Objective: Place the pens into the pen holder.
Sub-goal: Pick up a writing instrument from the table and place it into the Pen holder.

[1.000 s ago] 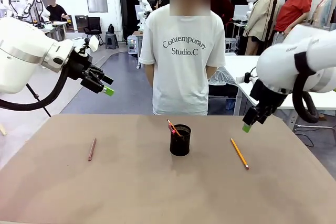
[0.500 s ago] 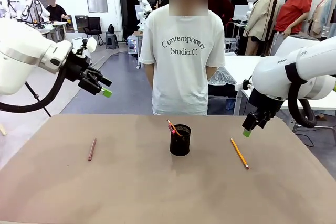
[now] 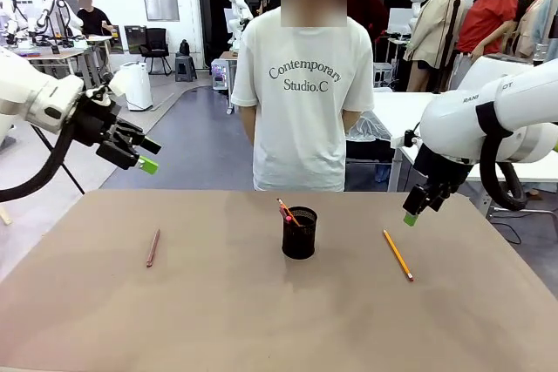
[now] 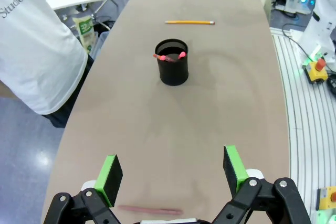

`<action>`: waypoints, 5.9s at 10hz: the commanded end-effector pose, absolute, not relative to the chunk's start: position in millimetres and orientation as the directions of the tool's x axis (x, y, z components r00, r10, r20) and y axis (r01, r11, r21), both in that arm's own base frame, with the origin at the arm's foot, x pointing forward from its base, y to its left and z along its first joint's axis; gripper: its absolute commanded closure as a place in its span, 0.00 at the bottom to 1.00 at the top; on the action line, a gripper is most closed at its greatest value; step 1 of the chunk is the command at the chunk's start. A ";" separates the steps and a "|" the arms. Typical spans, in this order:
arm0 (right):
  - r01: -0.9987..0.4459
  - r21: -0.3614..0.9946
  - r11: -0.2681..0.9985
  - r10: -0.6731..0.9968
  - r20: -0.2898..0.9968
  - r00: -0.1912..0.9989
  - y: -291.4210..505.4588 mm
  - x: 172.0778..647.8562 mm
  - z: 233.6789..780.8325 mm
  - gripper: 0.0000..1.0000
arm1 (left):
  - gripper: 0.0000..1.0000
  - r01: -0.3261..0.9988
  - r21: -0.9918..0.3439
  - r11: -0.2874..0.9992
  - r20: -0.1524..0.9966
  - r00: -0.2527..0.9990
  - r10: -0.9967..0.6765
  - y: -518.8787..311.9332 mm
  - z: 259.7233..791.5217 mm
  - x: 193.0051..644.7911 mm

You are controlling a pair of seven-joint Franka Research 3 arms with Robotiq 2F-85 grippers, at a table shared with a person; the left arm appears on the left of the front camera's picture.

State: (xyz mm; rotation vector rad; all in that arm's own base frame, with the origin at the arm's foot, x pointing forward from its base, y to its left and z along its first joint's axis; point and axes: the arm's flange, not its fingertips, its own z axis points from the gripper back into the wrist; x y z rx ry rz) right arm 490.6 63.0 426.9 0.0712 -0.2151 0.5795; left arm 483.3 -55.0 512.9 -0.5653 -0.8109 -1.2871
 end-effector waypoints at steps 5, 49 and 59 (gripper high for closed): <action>-0.546 0.019 0.838 0.528 0.225 0.819 63.1 487.6 428.1 0.00 | 0.00 0.976 0.058 0.210 0.796 0.082 -0.599 -59.1 509.6 485.9; -0.154 -0.020 0.988 0.155 0.081 0.985 90.3 586.5 289.8 1.00 | 0.00 0.976 0.058 0.210 0.796 0.082 -0.599 -59.1 509.6 485.9; -0.459 0.341 0.820 0.290 0.444 0.848 46.1 543.4 356.7 1.00 | 0.00 0.976 0.058 0.210 0.796 0.082 -0.599 -59.1 509.6 485.9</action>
